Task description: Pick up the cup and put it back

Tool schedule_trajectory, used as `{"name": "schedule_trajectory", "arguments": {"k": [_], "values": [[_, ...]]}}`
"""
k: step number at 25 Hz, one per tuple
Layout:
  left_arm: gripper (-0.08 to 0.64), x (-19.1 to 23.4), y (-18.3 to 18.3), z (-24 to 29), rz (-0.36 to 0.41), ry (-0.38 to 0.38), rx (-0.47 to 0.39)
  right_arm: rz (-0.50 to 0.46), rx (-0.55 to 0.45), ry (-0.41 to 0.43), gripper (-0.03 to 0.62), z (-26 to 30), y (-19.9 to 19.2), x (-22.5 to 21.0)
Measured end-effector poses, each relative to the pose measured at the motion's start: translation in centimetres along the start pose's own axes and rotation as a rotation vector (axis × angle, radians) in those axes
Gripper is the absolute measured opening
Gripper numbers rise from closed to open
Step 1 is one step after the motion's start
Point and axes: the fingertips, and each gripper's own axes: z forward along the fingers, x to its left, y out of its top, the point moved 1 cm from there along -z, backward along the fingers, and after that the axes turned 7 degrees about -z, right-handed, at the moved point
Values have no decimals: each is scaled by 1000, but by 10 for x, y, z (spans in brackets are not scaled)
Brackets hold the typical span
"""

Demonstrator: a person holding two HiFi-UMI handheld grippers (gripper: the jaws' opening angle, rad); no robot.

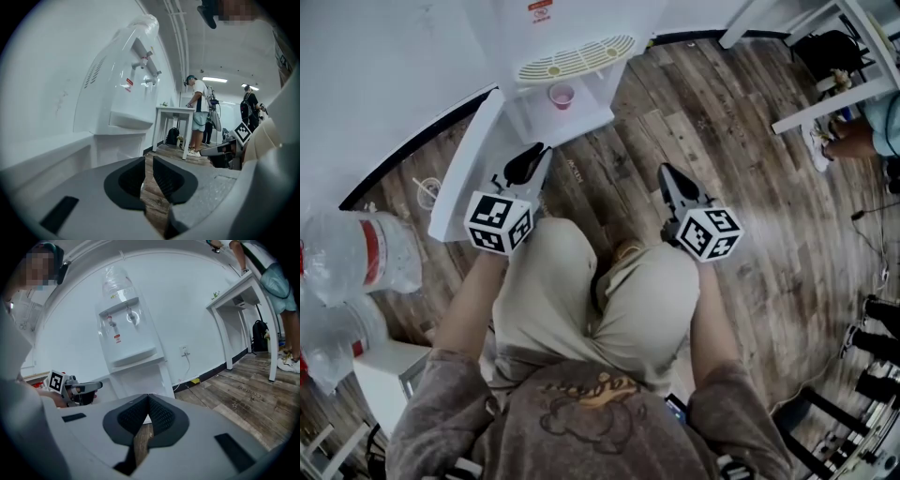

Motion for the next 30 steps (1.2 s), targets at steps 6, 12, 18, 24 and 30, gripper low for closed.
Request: {"name": "schedule_trajectory", "arguments": {"k": [6, 12, 18, 24, 30], "values": [[5, 2, -3, 3, -10, -5, 1, -28, 2, 16, 5, 8, 0, 7], [3, -8, -8, 14, -11, -34, 23, -24, -2, -13, 3, 9, 3, 3], [3, -20, 20, 24, -24, -37, 48, -128, -13, -9, 5, 8, 46, 12], [3, -49, 110, 9, -43, -25, 72, -134, 5, 44, 4, -16, 129, 30], [3, -89, 237, -15, -33, -31, 94, -151, 50, 83, 4, -61, 246, 53]]}}
